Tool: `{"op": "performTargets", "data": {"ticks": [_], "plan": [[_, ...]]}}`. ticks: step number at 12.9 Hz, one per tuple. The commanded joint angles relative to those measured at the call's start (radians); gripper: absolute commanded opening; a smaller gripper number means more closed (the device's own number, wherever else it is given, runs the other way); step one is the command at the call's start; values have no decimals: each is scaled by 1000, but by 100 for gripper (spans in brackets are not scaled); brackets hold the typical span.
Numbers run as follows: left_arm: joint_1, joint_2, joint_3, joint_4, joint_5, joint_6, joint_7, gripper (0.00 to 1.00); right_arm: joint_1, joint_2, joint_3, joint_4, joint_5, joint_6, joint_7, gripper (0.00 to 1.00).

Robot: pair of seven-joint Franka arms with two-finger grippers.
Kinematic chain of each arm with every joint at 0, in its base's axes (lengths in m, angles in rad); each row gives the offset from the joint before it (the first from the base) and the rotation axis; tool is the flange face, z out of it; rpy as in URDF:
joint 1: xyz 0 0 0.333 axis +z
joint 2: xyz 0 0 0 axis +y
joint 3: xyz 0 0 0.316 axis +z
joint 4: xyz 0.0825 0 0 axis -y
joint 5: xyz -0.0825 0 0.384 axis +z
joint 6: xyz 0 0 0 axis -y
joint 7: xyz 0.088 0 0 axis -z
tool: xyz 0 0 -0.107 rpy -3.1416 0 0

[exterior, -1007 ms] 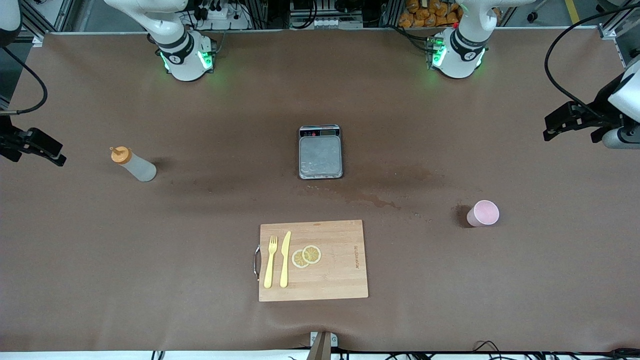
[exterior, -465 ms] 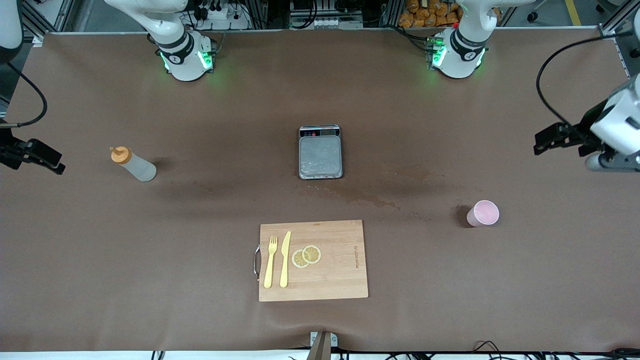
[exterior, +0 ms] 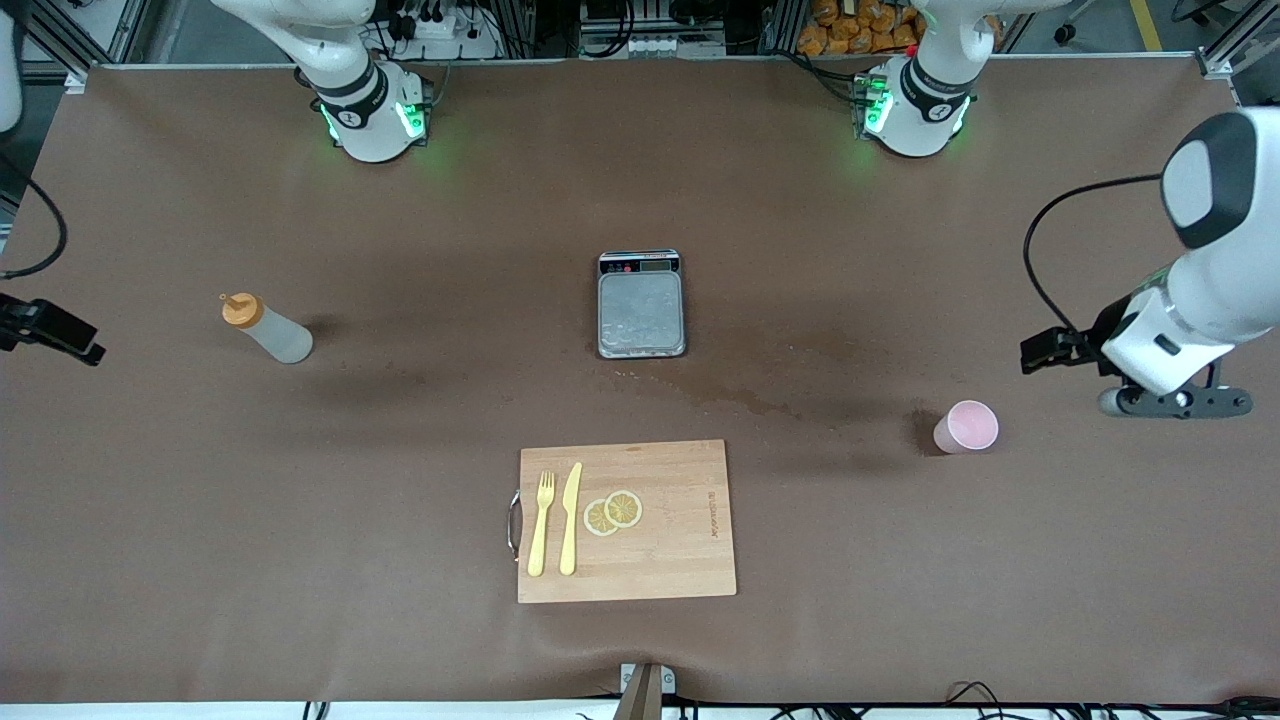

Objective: Add sauce to pink cup with both arms
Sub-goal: 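Reach the left gripper down to the pink cup and grasp it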

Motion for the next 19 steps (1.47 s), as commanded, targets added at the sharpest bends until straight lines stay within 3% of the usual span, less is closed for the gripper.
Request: {"op": "performTargets", "data": {"ticks": [1,5,9,13,16,17,19], "plan": [[16,69,-1,-16,-5,80,9,100,-55,16,14,10,63,-64,3,100],[41,176,-1,-29,-6,192,6,100,-104,59,14,-2,64,-62,-6,100],[59,221,-1,-79,-6,291,6,100,-202,107,13,6,196,-70,78,100],[59,246,1,-116,-5,344,6,100,-233,162,13,6,213,-85,144,100],[58,256,1,-138,-5,377,8,100,-299,219,13,9,306,-95,167,100],[58,265,1,-138,-5,380,8,92,-311,231,13,7,316,-95,181,100],[56,275,1,-136,-5,385,8,64,-319,263,13,7,320,-128,253,100]]}}
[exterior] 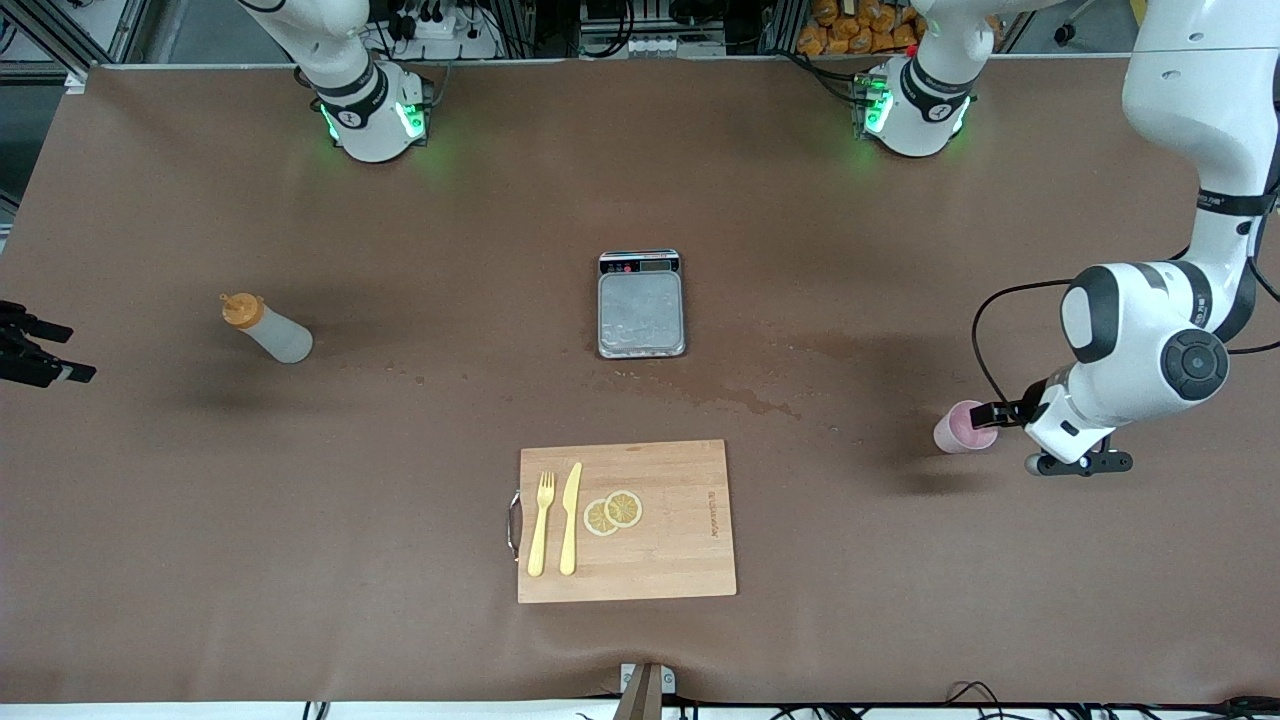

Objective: Add sauce to pink cup with both arms
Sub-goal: 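Lift the pink cup with the left gripper while the right gripper grasps the bottle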

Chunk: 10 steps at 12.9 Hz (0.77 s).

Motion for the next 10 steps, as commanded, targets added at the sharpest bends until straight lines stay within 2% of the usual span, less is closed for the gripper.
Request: {"op": "performTargets", "data": {"ticks": [1,4,5,6,10], "plan": [[-1,10,0,-5,-5,25,5,50,-27,45,17,15,47,-54,132,100],[-7,29,0,4,-6,25,-7,25,-76,126,17,15,148,-128,198,100],[-8,29,0,6,-6,24,-7,5,-88,160,17,15,168,-146,213,100],[-13,29,-1,6,-6,24,-8,0,-100,184,17,15,180,-156,229,100],[-16,24,-4,16,-5,19,-1,0,-131,269,18,16,206,-205,224,100]]}}
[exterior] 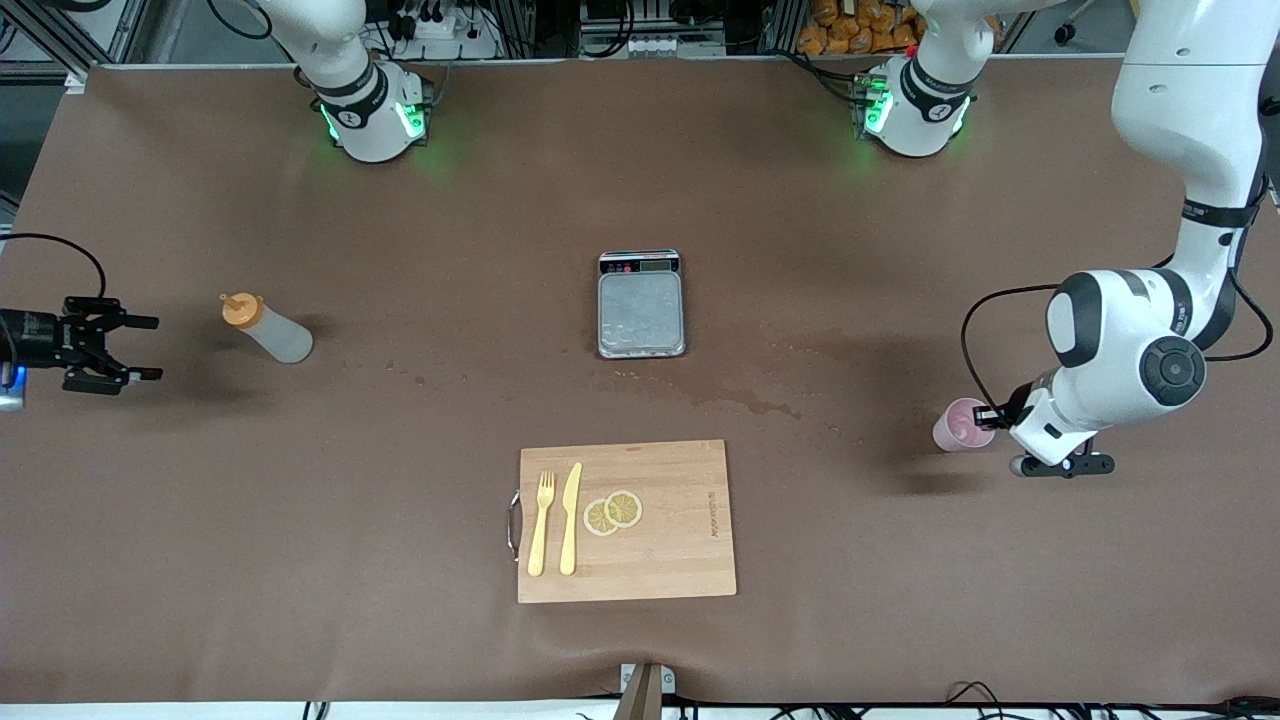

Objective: Add sauce to pink cup with both arms
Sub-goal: 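Lift the pink cup with the left gripper while the right gripper grasps the bottle, then carry the pink cup with the left gripper onto the metal scale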

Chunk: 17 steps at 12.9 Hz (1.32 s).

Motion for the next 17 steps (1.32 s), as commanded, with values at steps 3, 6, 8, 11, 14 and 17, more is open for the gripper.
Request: {"op": "performTargets", "data": {"ticks": [3,6,8,11,14,17], "plan": [[-18,-29,-19,14,-5,-20,5,0,-35,95,17,17,58,-93,34,100],[-24,-86,-88,13,-9,-116,-34,0,-33,142,17,8,64,-95,34,100],[-23,-126,-149,-4,-17,-144,-135,0,-30,157,17,5,64,-96,35,100],[-23,-174,-263,-38,-17,-153,-318,0,-21,196,19,3,65,-112,35,100],[-23,-209,-373,-67,-17,-150,-497,0,-21,211,20,3,67,-110,34,100],[-52,-200,-484,-81,-5,-120,-728,0,-21,233,20,2,69,-113,23,100]]}}
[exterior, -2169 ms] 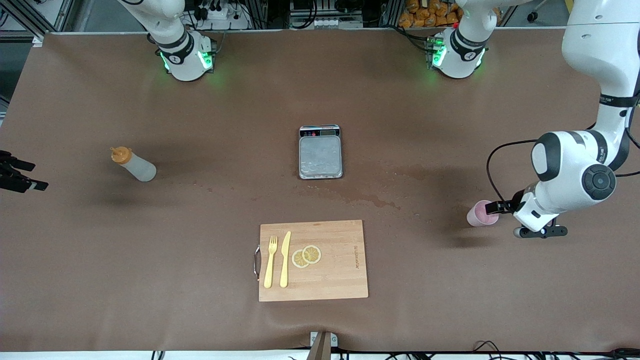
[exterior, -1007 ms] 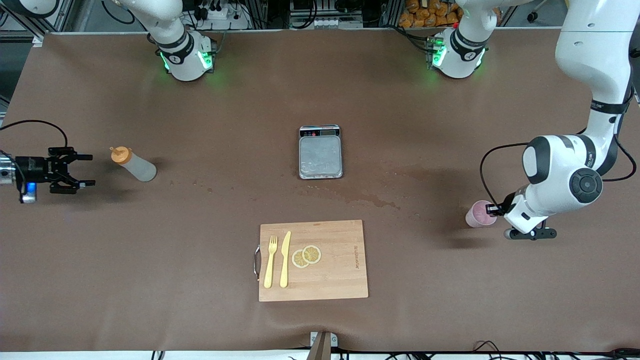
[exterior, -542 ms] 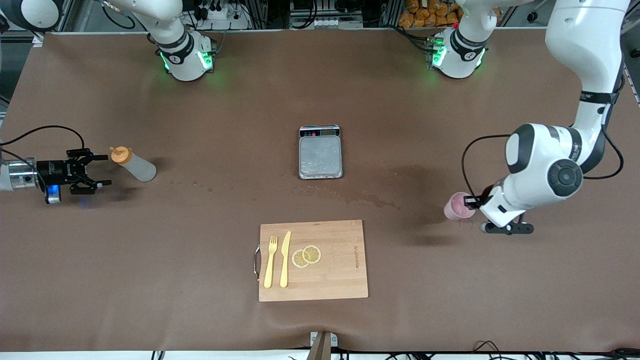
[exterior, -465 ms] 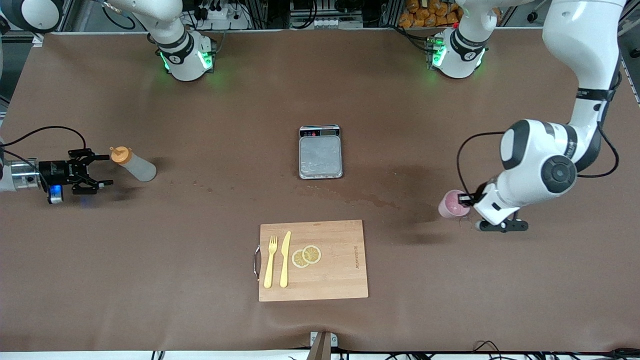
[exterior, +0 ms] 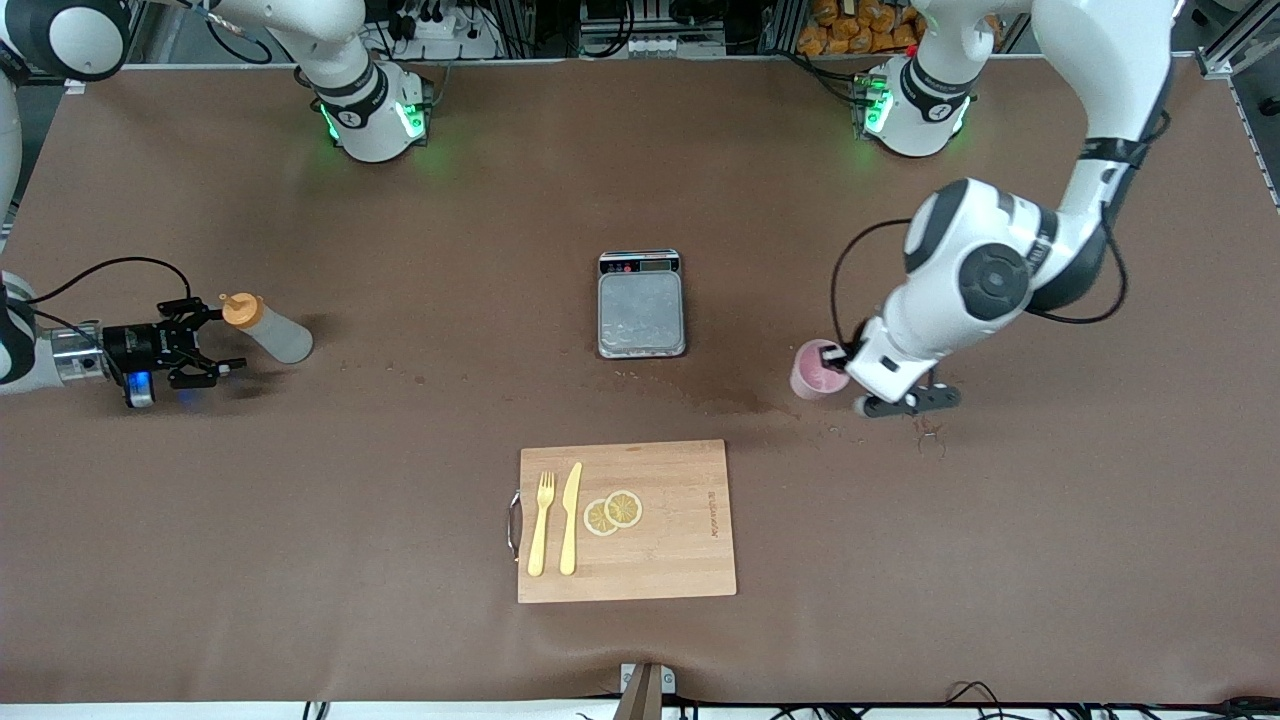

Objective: Add sauce to pink cup with both arms
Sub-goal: 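Carry the pink cup with the left gripper onto the metal scale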

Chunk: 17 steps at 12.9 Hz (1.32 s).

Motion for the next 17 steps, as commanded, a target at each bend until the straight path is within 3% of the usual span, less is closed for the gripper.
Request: {"op": "performTargets", "data": {"ticks": [1,6,8,9,12,14,17], "plan": [[-64,-24,-51,-37,-5,43,-208,0,-7,22,9,5,21,-17,2,100],[-256,-11,-51,-36,6,63,-479,0,10,43,13,-20,24,-29,-50,100],[-287,18,-53,-37,43,118,-591,0,19,43,11,-23,24,-31,-50,100],[-313,35,-53,-37,43,152,-630,0,19,43,11,-23,24,-31,-51,94],[-356,90,-48,-36,110,246,-734,0,18,43,11,-25,24,-31,-80,55],[-373,117,-50,-31,194,250,-808,0,18,42,11,-23,22,-38,-81,49],[-385,140,-50,-33,207,293,-868,0,15,36,11,-9,22,-60,-71,41]]}}
